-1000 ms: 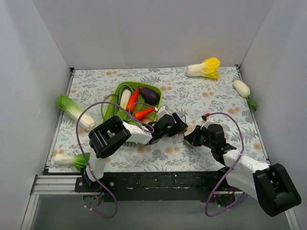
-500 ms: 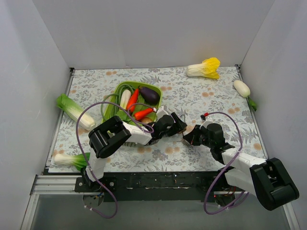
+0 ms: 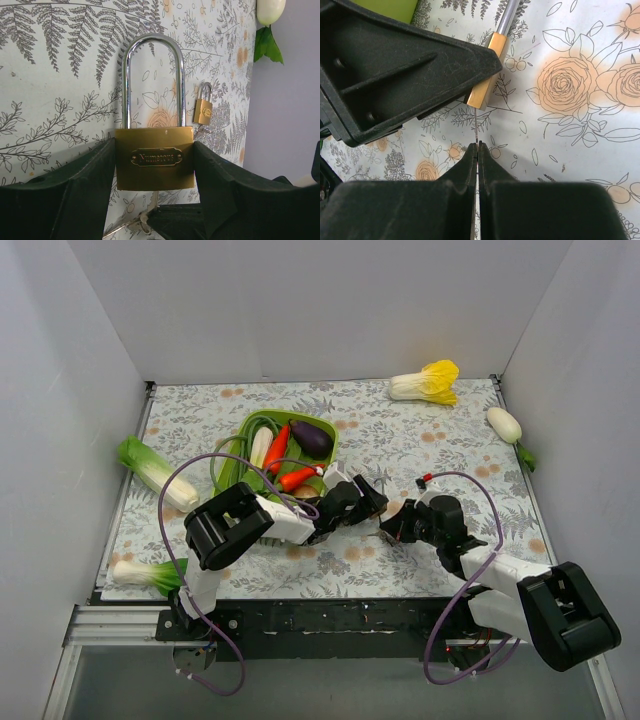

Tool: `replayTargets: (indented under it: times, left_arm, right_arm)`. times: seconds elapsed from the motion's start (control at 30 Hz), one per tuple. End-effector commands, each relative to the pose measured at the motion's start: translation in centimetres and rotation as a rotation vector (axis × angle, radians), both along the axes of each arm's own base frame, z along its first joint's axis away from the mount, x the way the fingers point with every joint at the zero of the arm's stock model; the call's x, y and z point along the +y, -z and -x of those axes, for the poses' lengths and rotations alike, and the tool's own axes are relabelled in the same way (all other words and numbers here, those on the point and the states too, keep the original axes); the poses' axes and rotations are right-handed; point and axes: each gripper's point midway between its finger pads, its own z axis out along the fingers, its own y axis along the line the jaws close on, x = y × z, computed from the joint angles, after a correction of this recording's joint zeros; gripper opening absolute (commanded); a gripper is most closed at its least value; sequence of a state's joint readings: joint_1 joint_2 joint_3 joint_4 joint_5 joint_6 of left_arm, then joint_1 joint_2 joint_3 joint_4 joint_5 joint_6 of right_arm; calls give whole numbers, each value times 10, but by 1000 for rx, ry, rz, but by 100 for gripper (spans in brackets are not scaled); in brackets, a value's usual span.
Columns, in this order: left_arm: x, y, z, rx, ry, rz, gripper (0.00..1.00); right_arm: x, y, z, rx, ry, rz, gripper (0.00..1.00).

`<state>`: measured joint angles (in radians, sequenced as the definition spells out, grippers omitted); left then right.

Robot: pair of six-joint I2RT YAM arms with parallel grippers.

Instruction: Unlock with the key

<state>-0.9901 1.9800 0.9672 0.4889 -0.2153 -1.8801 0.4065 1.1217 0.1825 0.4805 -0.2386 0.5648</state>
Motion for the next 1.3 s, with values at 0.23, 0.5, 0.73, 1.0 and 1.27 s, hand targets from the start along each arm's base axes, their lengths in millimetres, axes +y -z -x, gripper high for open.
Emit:
replayTargets:
  times: [0.23, 0.5, 0.73, 1.0, 1.27]
  left_arm:
    - [-5, 1, 46, 67, 124, -2, 0]
    - [-5, 6, 51, 64, 133, -18, 0]
    - [-2, 6, 57, 64, 139, -14, 0]
    - [1, 10, 60, 53, 141, -31, 0]
    - [1, 7, 64, 18, 149, -46, 0]
  right_arm:
    - [5, -61, -53, -233, 73, -42, 1]
    - [8, -64, -56, -248, 57, -51, 1]
    - [11, -63, -58, -252, 47, -53, 1]
    - [6, -69, -65, -260, 79, -31, 1]
    - [7, -68, -66, -262, 76, -28, 1]
